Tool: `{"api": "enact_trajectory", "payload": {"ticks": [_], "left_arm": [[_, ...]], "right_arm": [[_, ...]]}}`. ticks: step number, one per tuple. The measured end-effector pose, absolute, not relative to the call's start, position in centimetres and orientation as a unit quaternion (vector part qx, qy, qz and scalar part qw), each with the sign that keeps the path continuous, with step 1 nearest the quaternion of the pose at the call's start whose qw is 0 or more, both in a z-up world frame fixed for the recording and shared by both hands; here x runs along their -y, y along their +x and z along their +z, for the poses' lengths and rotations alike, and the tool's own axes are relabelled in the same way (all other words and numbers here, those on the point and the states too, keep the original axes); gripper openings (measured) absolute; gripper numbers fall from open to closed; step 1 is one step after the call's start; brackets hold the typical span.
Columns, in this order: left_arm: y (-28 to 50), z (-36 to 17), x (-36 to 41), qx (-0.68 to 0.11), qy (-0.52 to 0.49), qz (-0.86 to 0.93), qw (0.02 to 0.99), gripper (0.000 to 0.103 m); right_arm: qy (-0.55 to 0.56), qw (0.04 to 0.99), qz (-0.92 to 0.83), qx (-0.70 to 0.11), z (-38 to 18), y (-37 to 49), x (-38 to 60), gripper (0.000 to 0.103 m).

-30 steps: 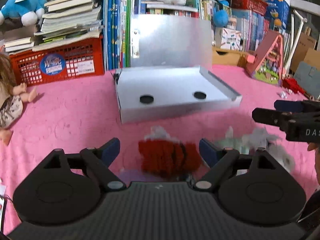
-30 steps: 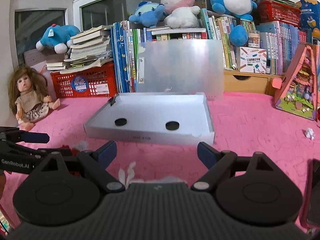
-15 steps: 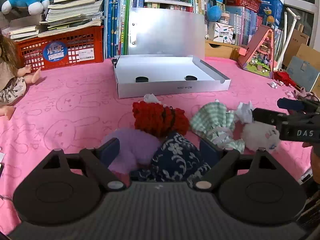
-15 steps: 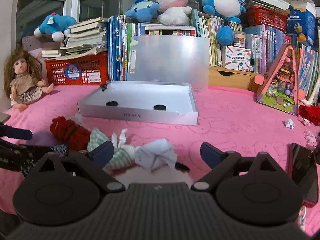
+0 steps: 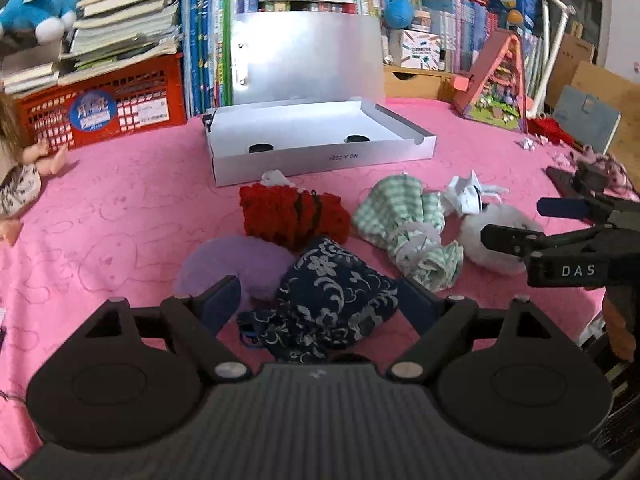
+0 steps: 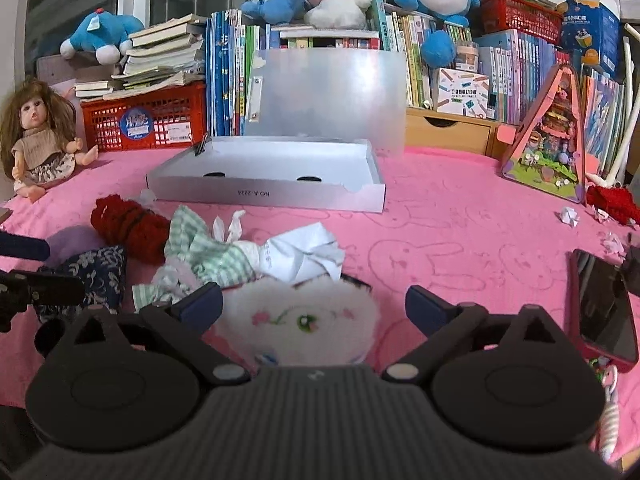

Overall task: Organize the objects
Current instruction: 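Move the left tool to the blue floral pouch while the right tool reaches the white plush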

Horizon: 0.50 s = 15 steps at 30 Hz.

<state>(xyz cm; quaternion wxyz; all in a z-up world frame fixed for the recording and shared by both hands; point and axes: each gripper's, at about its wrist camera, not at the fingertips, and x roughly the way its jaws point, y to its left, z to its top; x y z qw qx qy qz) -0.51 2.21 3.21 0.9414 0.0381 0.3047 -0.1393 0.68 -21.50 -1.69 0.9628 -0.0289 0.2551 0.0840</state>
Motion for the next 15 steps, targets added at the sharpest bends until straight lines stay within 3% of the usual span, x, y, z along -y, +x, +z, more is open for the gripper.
{"api": "enact_trajectory", "payload": {"ticks": [15], "left_arm": [[0.6, 1.4, -1.2, -0.324, 0.046, -0.151, 0.933, 0.077]], "right_arm": [[-0.022, 0.954, 0.090, -0.284, -2.9, 1.1, 21.0, 0.101]]}}
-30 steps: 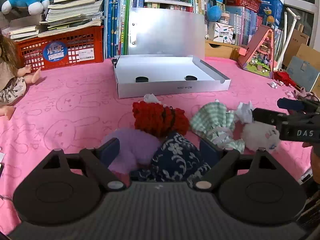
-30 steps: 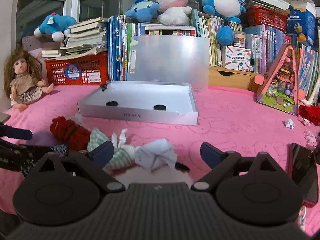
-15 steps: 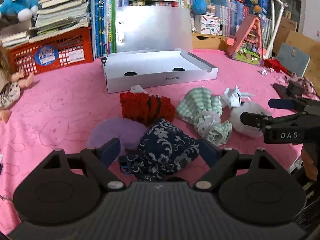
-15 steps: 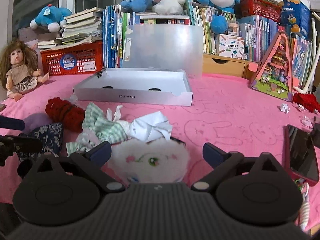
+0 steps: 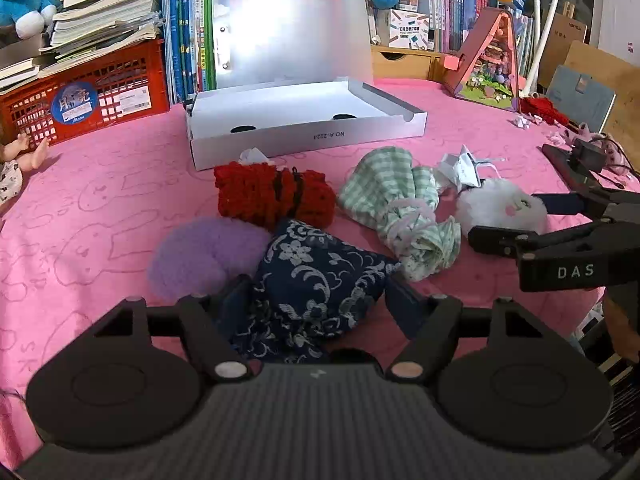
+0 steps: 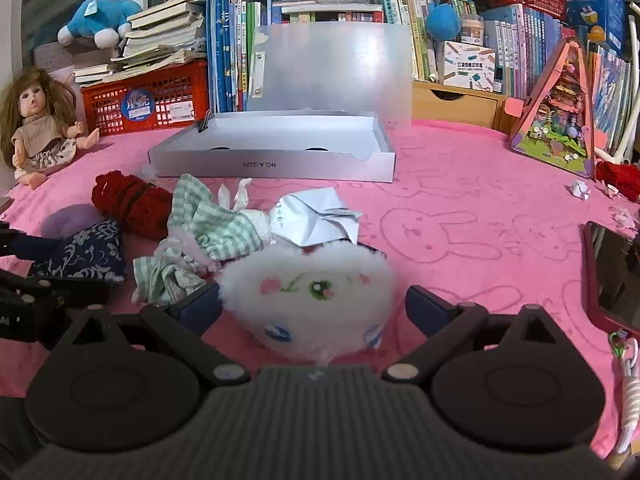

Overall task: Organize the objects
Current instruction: 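Move the left tool to the blue floral pouch while the right tool reaches the white plush, then grasp the dark blue floral pouch with the left gripper while the right gripper grasps the white plush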

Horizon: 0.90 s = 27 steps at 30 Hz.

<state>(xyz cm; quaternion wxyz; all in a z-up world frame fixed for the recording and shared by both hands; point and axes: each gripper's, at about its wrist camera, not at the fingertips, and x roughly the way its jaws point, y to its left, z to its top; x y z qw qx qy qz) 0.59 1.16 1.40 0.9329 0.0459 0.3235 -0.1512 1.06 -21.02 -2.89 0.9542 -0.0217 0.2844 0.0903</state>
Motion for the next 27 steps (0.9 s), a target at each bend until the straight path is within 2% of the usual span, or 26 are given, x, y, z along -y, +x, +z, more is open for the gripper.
{"api": "enact_trajectory", "payload": {"ticks": [11, 16, 21, 22, 27], "left_arm": [[1.2, 0.8, -0.9, -0.332, 0.039, -0.144, 0.931, 0.077], [1.2, 0.8, -0.8, -0.331, 0.035, -0.146, 0.932, 0.069], [1.3, 1.2, -1.1, -0.331, 0.029, -0.148, 0.931, 0.061], [1.3, 1.3, -1.2, -0.331, 0.026, -0.147, 0.932, 0.058], [1.5, 2.5, -1.7, -0.326, 0.010, -0.150, 0.933, 0.056]], "right_arm": [[-0.033, 0.953, 0.092, -0.286, -3.2, 1.1, 20.5, 0.099], [-0.034, 0.953, 0.093, -0.286, -3.1, 1.1, 20.5, 0.095], [-0.022, 0.953, 0.094, -0.287, -2.9, 1.2, 20.8, 0.087], [-0.019, 0.953, 0.097, -0.287, -2.9, 1.2, 20.9, 0.083], [-0.009, 0.955, 0.097, -0.279, -2.3, 0.8, 21.1, 0.081]]}}
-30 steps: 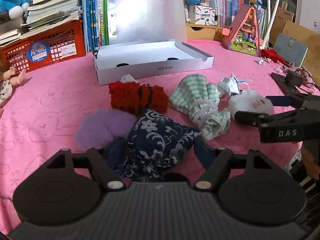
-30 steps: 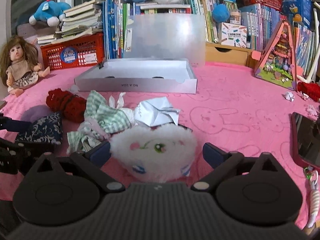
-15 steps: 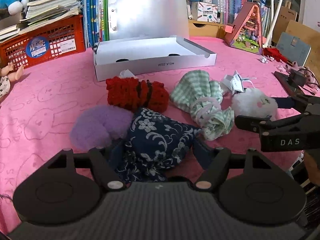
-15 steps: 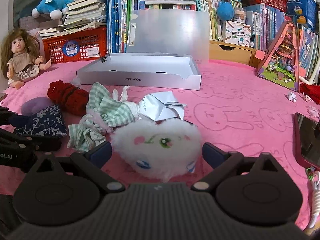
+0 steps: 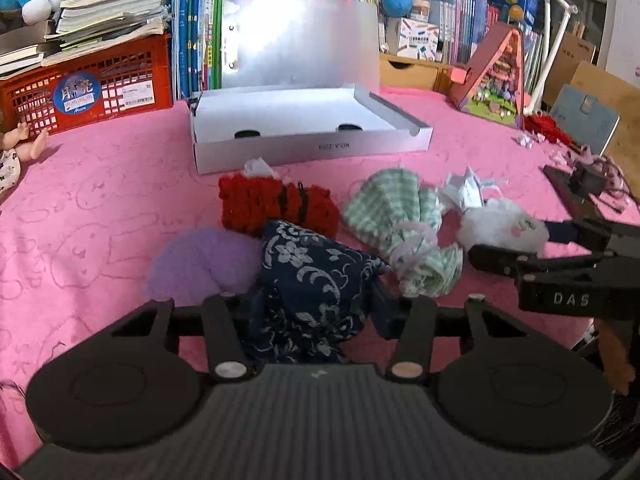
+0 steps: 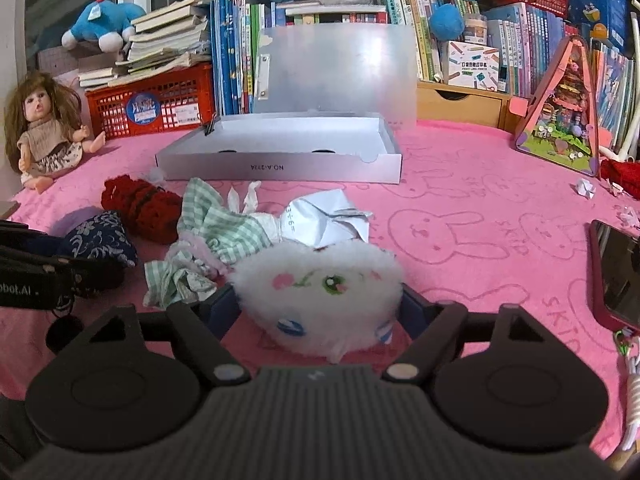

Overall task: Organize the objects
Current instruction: 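Grasp the dark blue floral pouch with the left gripper while the right gripper grasps the white plush, then lower the pouch into the tray and open the left gripper while the right gripper releases the plush there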

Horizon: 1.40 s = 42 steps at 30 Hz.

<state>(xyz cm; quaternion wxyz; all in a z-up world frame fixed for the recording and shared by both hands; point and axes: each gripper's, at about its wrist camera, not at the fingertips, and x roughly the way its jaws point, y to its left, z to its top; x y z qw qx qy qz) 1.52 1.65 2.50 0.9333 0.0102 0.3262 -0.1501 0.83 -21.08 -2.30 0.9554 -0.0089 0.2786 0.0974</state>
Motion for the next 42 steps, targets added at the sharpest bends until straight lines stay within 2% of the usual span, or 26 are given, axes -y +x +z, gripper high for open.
{"api": "enact_trajectory", "payload": {"ticks": [14, 20, 28, 35, 42], "left_arm": [[3.8, 7.2, -3.8, -0.303, -0.024, -0.140, 0.942, 0.056], [5.3, 7.2, -4.0, -0.309, -0.035, -0.130, 0.942, 0.056], [7.5, 6.3, -3.5, -0.316, -0.053, -0.096, 0.942, 0.056], [9.6, 7.5, -3.1, -0.301, -0.041, -0.091, 0.948, 0.056], [13.8, 7.4, -3.4, -0.312, -0.081, -0.077, 0.944, 0.056]], "right_arm": [[-0.011, 0.962, 0.095, -0.257, 0.8, 2.0, 21.5, 0.081], [-0.023, 0.964, 0.092, -0.250, 1.5, 3.0, 21.3, 0.081], [0.025, 0.954, 0.086, -0.287, 0.8, 6.7, 22.2, 0.081], [0.032, 0.956, 0.088, -0.278, 2.4, 9.3, 22.4, 0.081], [0.044, 0.951, 0.112, -0.283, 2.9, 13.8, 22.4, 0.081]]}}
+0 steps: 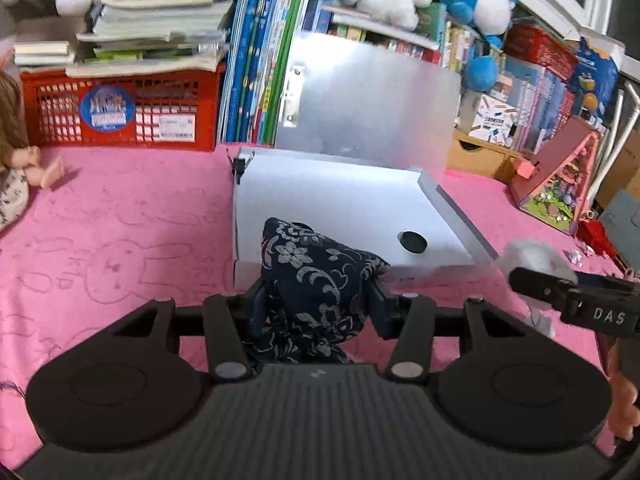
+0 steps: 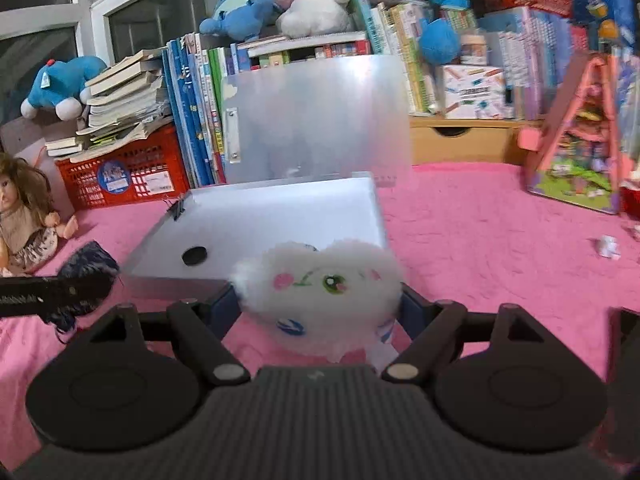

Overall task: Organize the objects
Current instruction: 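Lower the pouch into the tray and open the left gripper while the right gripper releases the plush there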

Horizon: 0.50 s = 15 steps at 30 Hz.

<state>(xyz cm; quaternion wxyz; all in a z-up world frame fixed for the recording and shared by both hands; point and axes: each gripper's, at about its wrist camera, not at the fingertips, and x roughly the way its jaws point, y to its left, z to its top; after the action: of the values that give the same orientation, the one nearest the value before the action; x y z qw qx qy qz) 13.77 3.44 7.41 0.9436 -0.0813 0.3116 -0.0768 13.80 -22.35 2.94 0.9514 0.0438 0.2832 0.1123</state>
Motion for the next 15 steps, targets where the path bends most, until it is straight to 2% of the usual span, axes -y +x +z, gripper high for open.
{"api": "enact_trajectory", "payload": {"ticks": [15], "left_arm": [[24.6, 6.4, -2.7, -0.302, -0.099, -0.055, 0.947, 0.056]], "right_arm": [[0.031, 0.942, 0.074, -0.324, 1.3, 25.0, 20.9, 0.081]]}}
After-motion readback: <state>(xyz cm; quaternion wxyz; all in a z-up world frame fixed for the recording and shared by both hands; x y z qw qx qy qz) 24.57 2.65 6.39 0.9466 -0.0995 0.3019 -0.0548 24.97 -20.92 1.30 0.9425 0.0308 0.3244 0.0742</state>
